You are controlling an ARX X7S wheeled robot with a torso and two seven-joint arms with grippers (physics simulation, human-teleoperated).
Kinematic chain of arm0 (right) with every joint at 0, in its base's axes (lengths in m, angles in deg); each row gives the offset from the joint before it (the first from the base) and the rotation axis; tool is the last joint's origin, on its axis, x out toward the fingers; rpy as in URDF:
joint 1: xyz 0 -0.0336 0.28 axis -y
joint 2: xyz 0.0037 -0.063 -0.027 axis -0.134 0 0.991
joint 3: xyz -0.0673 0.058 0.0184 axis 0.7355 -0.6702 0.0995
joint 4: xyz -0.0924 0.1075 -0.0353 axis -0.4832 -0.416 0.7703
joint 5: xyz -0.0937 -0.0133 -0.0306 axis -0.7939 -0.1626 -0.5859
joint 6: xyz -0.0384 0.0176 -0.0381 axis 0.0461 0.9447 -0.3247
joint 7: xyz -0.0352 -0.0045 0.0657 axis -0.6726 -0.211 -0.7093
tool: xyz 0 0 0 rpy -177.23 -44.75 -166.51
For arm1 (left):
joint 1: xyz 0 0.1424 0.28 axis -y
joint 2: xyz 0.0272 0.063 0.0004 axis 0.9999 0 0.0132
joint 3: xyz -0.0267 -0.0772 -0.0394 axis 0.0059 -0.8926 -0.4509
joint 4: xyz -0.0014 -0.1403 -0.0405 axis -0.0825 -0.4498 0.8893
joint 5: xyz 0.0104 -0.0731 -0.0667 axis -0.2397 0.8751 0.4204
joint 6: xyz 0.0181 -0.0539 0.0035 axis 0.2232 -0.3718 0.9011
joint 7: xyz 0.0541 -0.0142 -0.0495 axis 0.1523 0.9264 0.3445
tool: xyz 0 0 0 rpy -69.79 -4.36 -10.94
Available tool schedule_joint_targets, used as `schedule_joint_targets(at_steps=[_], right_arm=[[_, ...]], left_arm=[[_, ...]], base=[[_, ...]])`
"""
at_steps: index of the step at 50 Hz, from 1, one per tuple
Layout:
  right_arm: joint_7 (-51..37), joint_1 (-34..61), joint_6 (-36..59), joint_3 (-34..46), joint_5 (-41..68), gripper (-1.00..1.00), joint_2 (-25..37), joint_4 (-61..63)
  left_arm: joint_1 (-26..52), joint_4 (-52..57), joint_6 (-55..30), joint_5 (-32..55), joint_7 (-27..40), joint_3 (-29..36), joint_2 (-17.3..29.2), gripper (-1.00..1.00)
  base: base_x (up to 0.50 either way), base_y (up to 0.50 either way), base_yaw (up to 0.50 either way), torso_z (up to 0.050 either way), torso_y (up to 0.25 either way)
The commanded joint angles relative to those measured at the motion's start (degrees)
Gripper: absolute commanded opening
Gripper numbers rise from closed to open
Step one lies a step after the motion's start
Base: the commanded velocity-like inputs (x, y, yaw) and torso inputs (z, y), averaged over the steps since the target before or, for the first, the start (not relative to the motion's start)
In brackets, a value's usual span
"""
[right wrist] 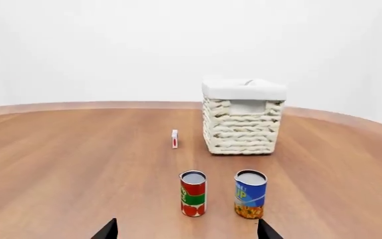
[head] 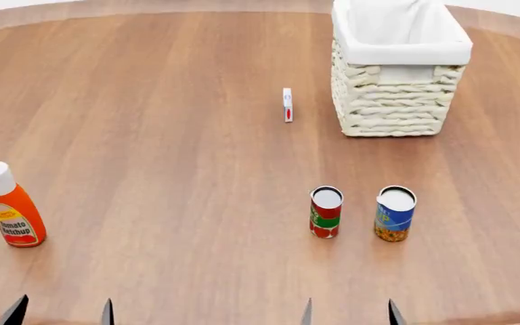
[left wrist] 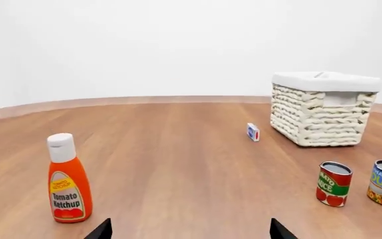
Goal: Pick up the cream cheese box, and put it in the basket.
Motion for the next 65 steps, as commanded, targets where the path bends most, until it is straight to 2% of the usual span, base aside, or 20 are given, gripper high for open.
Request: schedule_joint_targets(at_steps=[1, 5, 6, 13, 14, 65], right_arm=[[-1.4, -3.1, 4.8, 2.1, -0.4, 1.0, 2.3, 16.0], [-1.9, -4.3, 7.6, 2.4, 0.0, 1.0, 2.7, 23.0], [-2.2, -5.2, 10.1, 2.4, 0.1, 1.0, 3.0, 29.7], [-3.0, -6.2, 12.9, 3.5, -0.8, 1.0, 4.1, 37.0], [-3.1, -6.7, 14.2, 3.9, -1.0, 1.0, 4.3, 42.1], [-6.9, -5.7, 15.2, 5.4, 0.3, 1.0, 6.7, 42.1]], left_arm=[[-3.6, 15.1, -3.8, 3.0, 0.9, 0.7, 1.8, 1.0], [-5.1, 21.8, -5.6, 4.1, 1.6, 0.3, 2.5, 1.0], [-6.5, 27.5, -6.6, 4.4, 2.0, 0.0, 2.9, 1.0], [-8.3, 36.0, -8.5, 6.0, 3.2, -0.7, 4.0, 1.0], [-9.5, 41.2, -8.6, 6.7, 3.9, -1.4, 4.1, 1.0], [-9.7, 41.5, -8.2, 7.4, 6.9, 1.2, 7.5, 1.0]], base=[[0.0, 0.0, 0.0, 0.0, 0.0], [0.0, 0.0, 0.0, 0.0, 0.0], [0.0, 0.0, 0.0, 0.0, 0.0], [0.0, 0.0, 0.0, 0.0, 0.0], [0.0, 0.0, 0.0, 0.0, 0.0], [0.0, 0.05, 0.0, 0.0, 0.0]])
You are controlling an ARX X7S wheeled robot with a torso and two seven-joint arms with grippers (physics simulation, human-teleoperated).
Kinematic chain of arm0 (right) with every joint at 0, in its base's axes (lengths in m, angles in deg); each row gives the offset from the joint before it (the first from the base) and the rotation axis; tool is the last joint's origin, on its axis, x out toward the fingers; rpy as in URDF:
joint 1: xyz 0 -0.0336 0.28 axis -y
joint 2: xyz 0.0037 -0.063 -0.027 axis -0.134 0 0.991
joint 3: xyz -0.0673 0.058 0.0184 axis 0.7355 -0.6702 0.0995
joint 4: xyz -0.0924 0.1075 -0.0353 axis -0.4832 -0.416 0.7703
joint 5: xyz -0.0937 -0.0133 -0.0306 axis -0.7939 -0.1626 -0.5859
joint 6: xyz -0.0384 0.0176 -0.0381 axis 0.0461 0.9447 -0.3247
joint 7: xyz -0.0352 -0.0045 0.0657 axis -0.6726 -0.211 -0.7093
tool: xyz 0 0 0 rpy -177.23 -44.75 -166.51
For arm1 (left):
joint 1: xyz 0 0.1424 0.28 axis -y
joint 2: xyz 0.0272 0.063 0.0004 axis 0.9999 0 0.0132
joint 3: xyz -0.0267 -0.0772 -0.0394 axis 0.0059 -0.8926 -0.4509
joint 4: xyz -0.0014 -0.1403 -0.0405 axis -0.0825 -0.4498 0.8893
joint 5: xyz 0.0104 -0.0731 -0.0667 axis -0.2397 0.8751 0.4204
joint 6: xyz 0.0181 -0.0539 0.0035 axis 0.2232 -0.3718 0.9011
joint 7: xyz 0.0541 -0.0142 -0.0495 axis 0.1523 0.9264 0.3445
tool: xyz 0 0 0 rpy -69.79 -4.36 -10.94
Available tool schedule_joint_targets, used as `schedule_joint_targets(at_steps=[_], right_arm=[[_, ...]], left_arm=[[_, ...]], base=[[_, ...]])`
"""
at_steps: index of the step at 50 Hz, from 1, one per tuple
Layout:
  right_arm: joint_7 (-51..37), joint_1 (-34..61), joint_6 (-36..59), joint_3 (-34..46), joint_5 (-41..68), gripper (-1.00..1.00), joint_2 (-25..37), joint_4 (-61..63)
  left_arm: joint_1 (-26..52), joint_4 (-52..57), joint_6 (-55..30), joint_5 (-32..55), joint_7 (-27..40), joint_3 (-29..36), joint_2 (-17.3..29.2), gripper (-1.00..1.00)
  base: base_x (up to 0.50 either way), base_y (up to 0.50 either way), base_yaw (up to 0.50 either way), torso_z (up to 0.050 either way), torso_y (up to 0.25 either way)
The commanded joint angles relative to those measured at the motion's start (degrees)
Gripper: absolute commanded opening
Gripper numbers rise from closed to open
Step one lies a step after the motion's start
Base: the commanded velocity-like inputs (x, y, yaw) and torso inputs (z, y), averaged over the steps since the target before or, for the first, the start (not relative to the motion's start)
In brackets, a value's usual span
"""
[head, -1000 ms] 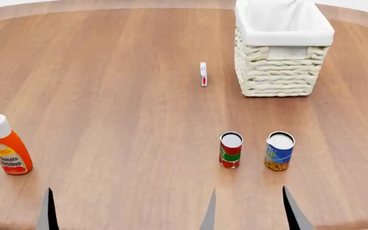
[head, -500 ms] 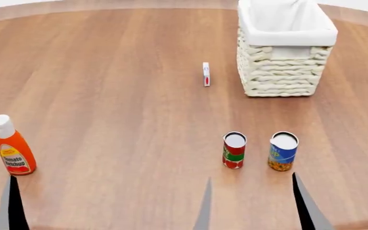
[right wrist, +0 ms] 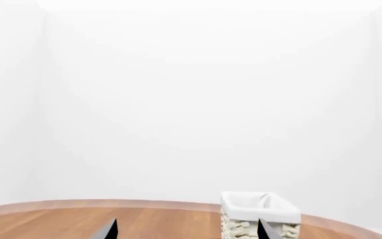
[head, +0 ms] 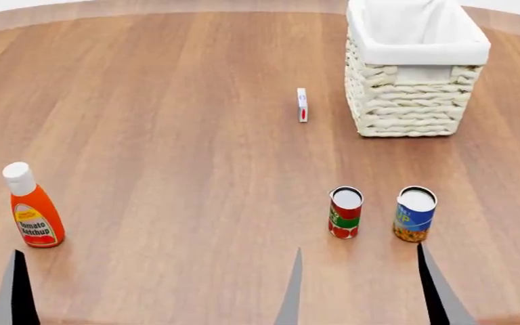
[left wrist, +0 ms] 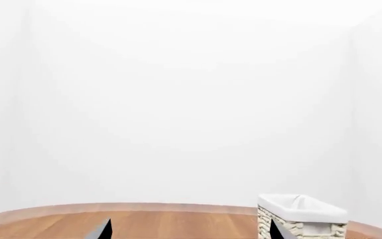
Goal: Pick up the cream cheese box, and put it in the basket.
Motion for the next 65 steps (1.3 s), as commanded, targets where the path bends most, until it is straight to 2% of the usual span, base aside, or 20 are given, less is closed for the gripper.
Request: schedule_joint_targets(at_steps=[1, 26, 65], right_arm=[[-0.7, 0.3, 0.9, 0.6, 0.1, 1.0, 0.6, 0.2], [-1.3, 0.3, 0.9, 0.8, 2.4, 1.0, 1.7, 0.4], [-2.8, 0.5, -0.2, 1.1, 4.1, 1.0, 3.1, 0.2]], left_arm=[[0.0, 0.2, -0.1, 0.2, 0.6, 0.5, 0.6, 1.0], [0.0, -0.2, 0.5, 0.4, 1.7, 1.5, 1.7, 1.0], [0.3, -0.8, 1.0, 0.9, 3.3, 2.5, 3.2, 1.0]], base=[[0.0, 0.0, 0.0, 0.0, 0.0], [0.14, 0.0, 0.0, 0.0, 0.0], [0.46, 0.0, 0.0, 0.0, 0.0]])
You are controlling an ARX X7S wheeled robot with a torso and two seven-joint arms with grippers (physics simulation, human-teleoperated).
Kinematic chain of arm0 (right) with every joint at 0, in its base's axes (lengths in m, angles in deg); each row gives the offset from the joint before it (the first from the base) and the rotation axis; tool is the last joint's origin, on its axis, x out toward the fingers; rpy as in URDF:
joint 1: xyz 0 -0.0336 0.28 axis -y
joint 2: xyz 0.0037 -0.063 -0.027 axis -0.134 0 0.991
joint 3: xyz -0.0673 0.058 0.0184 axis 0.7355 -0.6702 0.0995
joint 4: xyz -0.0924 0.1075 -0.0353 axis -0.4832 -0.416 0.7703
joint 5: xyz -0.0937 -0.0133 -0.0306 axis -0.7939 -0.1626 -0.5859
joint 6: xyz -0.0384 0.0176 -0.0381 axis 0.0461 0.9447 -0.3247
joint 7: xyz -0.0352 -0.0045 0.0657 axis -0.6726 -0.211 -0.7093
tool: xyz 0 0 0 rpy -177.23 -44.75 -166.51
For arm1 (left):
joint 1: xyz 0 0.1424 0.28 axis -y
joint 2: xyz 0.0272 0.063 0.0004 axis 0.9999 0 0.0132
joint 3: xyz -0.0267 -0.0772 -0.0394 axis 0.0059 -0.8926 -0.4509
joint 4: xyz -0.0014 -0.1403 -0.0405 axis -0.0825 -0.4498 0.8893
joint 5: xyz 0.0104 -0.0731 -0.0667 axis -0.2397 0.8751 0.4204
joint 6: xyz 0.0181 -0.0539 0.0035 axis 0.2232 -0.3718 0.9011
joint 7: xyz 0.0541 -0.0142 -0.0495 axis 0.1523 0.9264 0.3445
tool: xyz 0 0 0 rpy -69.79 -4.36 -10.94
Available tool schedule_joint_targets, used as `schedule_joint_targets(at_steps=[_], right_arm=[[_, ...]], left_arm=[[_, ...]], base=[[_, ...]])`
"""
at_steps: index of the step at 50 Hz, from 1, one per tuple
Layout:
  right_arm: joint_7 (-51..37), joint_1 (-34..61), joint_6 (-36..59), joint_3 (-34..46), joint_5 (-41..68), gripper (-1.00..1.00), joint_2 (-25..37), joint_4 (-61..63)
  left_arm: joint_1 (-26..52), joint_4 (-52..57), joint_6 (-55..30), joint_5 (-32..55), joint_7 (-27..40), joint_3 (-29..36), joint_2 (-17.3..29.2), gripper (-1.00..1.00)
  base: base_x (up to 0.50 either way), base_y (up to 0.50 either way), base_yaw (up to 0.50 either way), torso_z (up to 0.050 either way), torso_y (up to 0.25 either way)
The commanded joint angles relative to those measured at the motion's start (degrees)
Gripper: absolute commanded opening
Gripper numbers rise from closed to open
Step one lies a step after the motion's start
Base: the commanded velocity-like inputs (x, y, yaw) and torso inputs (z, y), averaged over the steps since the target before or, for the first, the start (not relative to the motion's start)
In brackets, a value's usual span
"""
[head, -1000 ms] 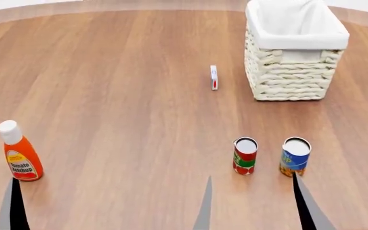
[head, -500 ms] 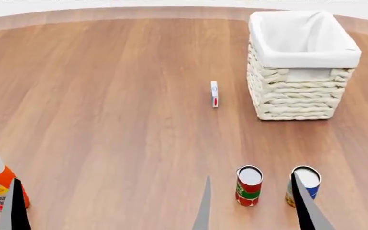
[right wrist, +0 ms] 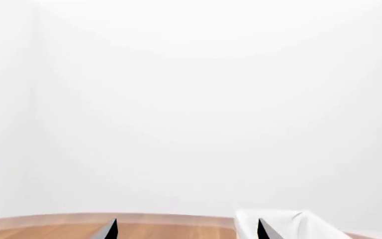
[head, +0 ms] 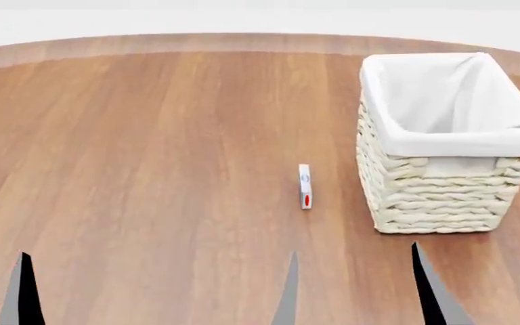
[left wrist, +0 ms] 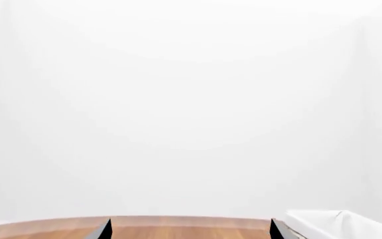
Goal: Pick up the cream cheese box, and put it in the basket.
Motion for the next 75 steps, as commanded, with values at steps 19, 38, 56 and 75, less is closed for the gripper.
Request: schedule_joint_targets(at_steps=[19, 38, 56, 75], right_arm=[[-1.6, 0.3, -0.4, 0.7, 1.3, 1.0, 1.6, -0.1], [-3.3, 1.0, 1.2, 1.7, 0.7, 1.0, 2.3, 0.0], [-8.4, 11.2, 18.0, -1.7, 3.8, 1.0, 1.8, 8.3], [-23.9, 50.7, 37.8, 2.9, 25.3, 1.0, 10.6, 2.3]], left_arm=[[0.3, 0.1, 0.0, 0.6, 1.2, 0.4, 1.1, 1.0], [0.5, 0.1, 0.0, 0.9, 2.1, 0.7, 1.7, 1.0], [0.3, 0.3, 0.1, 1.5, 3.2, 0.9, 2.3, 1.0], [0.9, 0.7, -0.1, 3.5, 4.5, 0.2, 3.4, 1.0]], base=[[0.5, 0.0, 0.0, 0.0, 0.001], [0.5, 0.0, 0.0, 0.0, 0.001], [0.01, 0.0, 0.0, 0.0, 0.0], [0.0, 0.0, 0.0, 0.0, 0.0]])
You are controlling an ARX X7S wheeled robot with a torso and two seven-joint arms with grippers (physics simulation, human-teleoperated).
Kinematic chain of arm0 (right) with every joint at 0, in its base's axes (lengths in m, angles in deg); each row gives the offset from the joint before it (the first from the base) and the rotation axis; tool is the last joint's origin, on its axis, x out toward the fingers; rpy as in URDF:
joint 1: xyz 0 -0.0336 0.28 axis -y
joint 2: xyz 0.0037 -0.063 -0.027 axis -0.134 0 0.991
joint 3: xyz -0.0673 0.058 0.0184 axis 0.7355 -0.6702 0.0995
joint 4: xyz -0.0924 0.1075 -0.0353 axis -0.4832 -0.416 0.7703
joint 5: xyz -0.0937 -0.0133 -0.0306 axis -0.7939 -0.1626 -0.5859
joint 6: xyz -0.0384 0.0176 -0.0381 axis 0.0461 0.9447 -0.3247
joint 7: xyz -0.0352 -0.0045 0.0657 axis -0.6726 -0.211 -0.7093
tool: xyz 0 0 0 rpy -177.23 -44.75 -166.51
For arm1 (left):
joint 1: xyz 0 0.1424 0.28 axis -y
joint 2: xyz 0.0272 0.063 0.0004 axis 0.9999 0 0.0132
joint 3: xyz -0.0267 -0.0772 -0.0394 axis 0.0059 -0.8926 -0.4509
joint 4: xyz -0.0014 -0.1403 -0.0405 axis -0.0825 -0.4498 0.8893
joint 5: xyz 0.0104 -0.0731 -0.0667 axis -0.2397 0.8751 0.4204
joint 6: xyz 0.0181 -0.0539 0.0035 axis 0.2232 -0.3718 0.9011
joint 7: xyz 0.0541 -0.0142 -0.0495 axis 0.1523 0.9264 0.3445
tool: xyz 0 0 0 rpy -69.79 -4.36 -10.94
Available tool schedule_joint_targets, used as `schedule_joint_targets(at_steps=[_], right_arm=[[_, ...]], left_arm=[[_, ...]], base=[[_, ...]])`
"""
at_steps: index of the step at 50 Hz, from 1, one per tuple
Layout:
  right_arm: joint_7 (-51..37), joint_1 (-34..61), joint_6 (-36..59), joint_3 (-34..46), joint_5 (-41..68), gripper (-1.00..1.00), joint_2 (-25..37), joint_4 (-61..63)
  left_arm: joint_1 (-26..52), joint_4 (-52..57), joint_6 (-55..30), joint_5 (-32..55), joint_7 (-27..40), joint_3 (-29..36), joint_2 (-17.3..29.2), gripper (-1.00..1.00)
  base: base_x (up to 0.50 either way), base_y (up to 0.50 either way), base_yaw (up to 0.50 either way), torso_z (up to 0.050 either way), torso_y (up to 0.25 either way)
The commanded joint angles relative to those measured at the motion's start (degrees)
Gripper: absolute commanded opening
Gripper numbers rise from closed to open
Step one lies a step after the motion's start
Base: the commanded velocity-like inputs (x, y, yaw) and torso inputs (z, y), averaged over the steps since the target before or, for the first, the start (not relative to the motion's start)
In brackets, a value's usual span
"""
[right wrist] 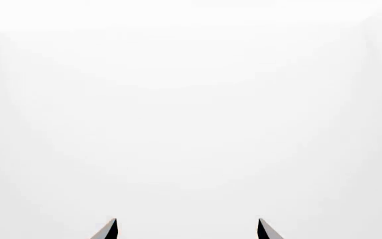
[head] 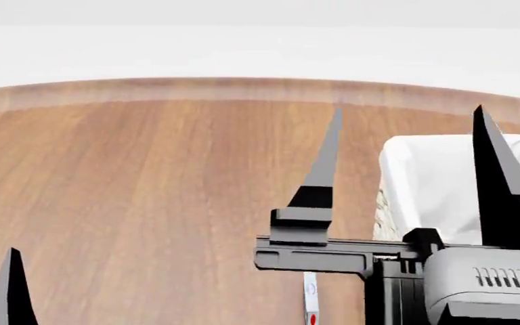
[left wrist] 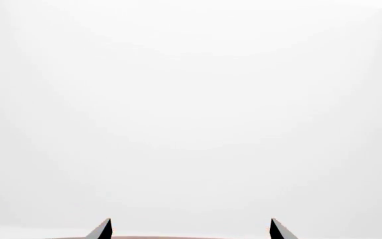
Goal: Pick up the cream cheese box, and put it in the basket.
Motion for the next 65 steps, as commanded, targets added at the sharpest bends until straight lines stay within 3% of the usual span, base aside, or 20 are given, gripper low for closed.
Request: schedule_joint_targets(at_steps=[1, 2, 7, 18, 48, 65], right_arm=[[-5.6, 20.5, 10.7, 4.3, 7.0, 1.0, 3.0, -5.8], [-3.9, 21.4, 10.6, 2.5, 10.0, 1.0, 1.0, -9.8], [1.6, 25.4, 5.2, 9.1, 5.0, 1.0, -0.2, -24.8], [9.3, 31.4, -7.3, 12.2, 0.5, 1.0, -6.3, -54.4], [16.7, 38.9, -30.5, 17.4, -4.5, 1.0, -18.1, -109.2], [14.5, 40.9, -43.9, 42.3, 19.0, 1.0, -18.5, -127.4]], left_arm=[[0.4, 0.1, -0.1, 1.0, 0.8, -0.4, 0.6, 1.0], [0.5, -0.1, -0.2, 1.2, 0.9, -0.5, 0.6, 1.0], [0.4, 0.4, -0.4, 1.0, 1.4, -0.2, 0.8, 1.0], [0.9, 0.3, -1.1, 1.3, 1.9, 0.1, 1.5, 1.0], [1.4, -1.8, -0.9, 4.0, 2.3, 0.3, 2.6, 1.0], [0.7, -2.0, 1.0, 4.6, 2.0, 0.8, 3.0, 1.0]], base=[[0.0, 0.0, 0.0, 0.0, 0.0], [0.0, 0.0, 0.0, 0.0, 0.0], [0.0, 0.0, 0.0, 0.0, 0.0], [0.0, 0.0, 0.0, 0.0, 0.0], [0.0, 0.0, 0.0, 0.0, 0.0], [0.0, 0.0, 0.0, 0.0, 0.0]])
